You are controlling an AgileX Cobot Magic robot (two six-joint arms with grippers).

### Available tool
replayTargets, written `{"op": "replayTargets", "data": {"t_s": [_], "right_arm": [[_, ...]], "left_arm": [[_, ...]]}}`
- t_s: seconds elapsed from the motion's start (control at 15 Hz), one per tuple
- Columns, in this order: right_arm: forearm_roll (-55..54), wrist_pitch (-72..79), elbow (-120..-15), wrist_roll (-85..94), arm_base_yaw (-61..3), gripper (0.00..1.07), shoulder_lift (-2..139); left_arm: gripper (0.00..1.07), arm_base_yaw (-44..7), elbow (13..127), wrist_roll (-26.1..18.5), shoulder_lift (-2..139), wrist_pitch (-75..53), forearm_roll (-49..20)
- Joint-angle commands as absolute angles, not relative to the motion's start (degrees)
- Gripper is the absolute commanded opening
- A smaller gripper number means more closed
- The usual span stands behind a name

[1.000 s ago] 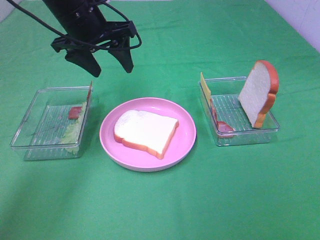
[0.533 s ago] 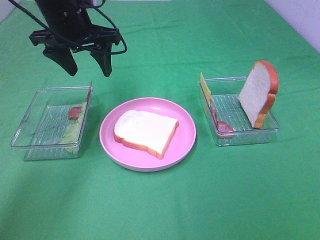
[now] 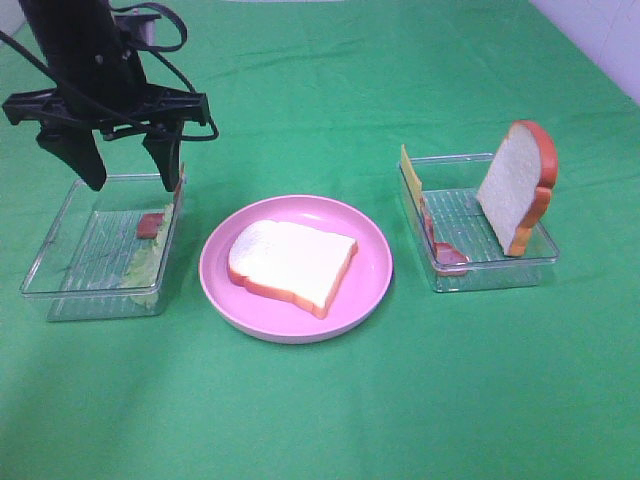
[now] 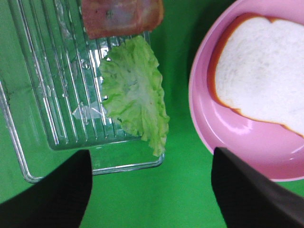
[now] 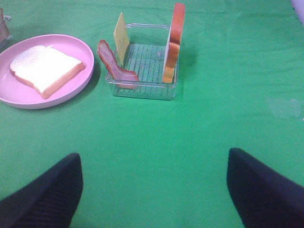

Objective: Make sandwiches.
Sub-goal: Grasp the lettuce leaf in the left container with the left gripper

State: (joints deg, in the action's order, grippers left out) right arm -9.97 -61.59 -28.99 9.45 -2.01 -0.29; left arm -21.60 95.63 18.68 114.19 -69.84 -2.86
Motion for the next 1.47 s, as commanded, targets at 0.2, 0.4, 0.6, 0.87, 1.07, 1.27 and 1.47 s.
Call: {"op": "replayTargets", "data": {"t_s": [0.2, 0.4, 0.6, 0.87, 1.07, 1.27, 1.47], "right_arm": [[-10.14, -61.08, -28.99, 10.2, -2.06, 0.78, -1.2], [-10.14, -61.08, -28.99, 10.2, -2.06, 0.78, -1.2], [-10.14, -61.08, -28.99, 10.2, -2.06, 0.78, -1.2], [-10.14, -61.08, -28.99, 10.2, -2.06, 0.78, -1.2], [-10.14, -61.08, -28.99, 10.2, -2.06, 0.78, -1.2], [-10.14, -61.08, -28.99, 10.2, -2.06, 0.78, -1.2], [-10.14, -61.08, -28.99, 10.2, -2.06, 0.78, -1.2]], "left_arm": [[0.7, -22.23, 94.77, 20.51, 120.55, -72.19, -3.21], [0.7, -22.23, 94.77, 20.45, 122.61, -71.79, -3.38], [0.68, -22.23, 94.77, 20.45, 123.13, -69.1, -3.38], [0.5, -22.23, 94.77, 20.45, 123.13, -66.86, -3.32], [0.4, -22.23, 94.77, 20.45, 123.13, -66.58, -3.32], [0.23, -22.23, 94.77, 20.45, 123.13, -66.06, -3.32], [0.03, -22.23, 94.77, 20.45, 123.13, -65.2, -3.38]]}}
